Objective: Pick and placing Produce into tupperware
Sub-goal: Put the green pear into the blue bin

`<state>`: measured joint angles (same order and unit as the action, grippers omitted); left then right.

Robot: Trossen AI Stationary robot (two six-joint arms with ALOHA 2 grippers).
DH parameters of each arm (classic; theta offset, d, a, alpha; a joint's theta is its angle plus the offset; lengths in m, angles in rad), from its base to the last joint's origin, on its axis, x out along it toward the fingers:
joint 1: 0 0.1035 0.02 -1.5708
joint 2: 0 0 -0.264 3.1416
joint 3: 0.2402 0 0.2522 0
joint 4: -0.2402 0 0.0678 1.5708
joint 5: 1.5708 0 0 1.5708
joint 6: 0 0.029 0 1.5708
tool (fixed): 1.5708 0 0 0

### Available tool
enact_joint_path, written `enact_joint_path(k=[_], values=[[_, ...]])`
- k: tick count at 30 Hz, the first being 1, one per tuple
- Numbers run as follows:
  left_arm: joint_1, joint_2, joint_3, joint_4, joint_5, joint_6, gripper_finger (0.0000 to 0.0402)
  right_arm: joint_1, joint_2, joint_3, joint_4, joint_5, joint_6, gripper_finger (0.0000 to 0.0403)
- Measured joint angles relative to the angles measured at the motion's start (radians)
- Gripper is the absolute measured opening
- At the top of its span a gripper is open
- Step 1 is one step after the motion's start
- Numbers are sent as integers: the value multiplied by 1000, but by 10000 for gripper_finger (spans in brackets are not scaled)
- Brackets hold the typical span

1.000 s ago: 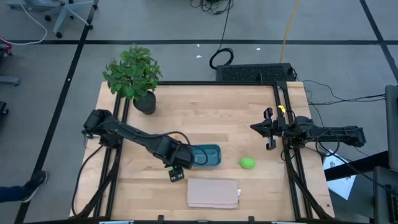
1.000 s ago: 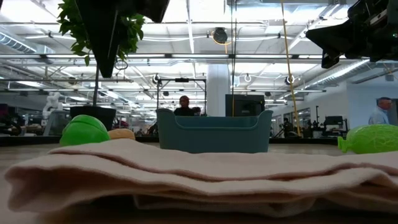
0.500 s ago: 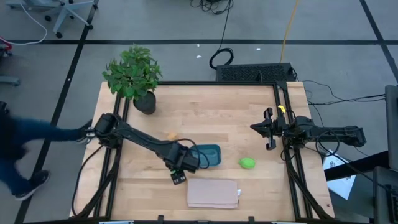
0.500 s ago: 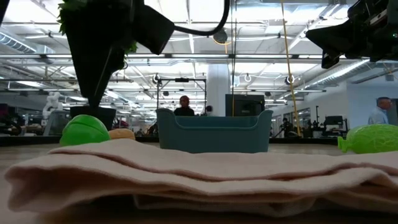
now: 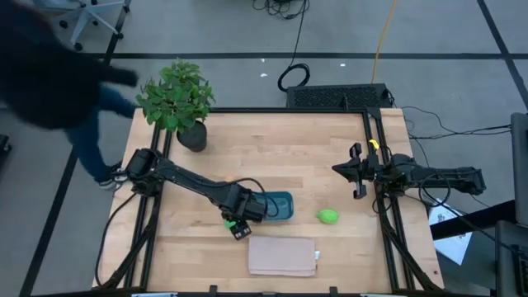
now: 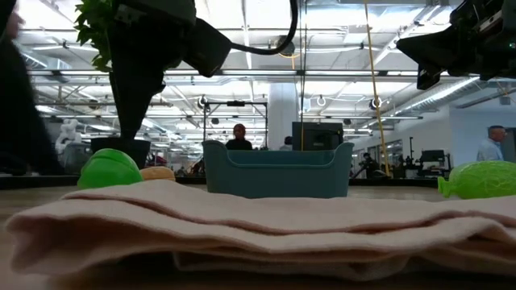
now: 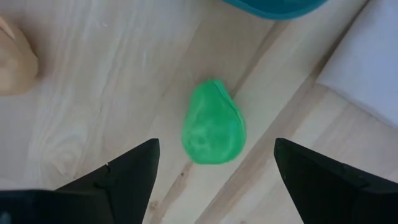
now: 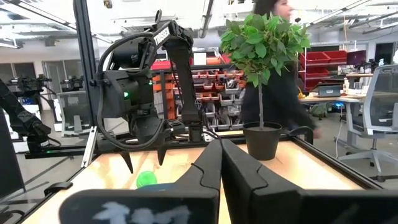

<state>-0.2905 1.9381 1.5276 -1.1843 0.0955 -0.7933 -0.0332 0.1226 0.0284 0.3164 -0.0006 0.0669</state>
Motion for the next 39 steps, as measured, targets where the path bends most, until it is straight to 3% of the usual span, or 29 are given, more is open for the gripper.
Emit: enact_joint_path(k=[9,19,26,39], values=[[-18,0,0,12,9,-13,324,0,0,0,-1,0,-1,0],[-45,0,0,37,-16,77,324,0,0,0,-1,0,-3,0],[-45,0,0,37,-76,62,324,0,0,0,-1,0,-1,0],[-55,0,-25,66,-77,49,324,0,0,0,-25,0,0,0]])
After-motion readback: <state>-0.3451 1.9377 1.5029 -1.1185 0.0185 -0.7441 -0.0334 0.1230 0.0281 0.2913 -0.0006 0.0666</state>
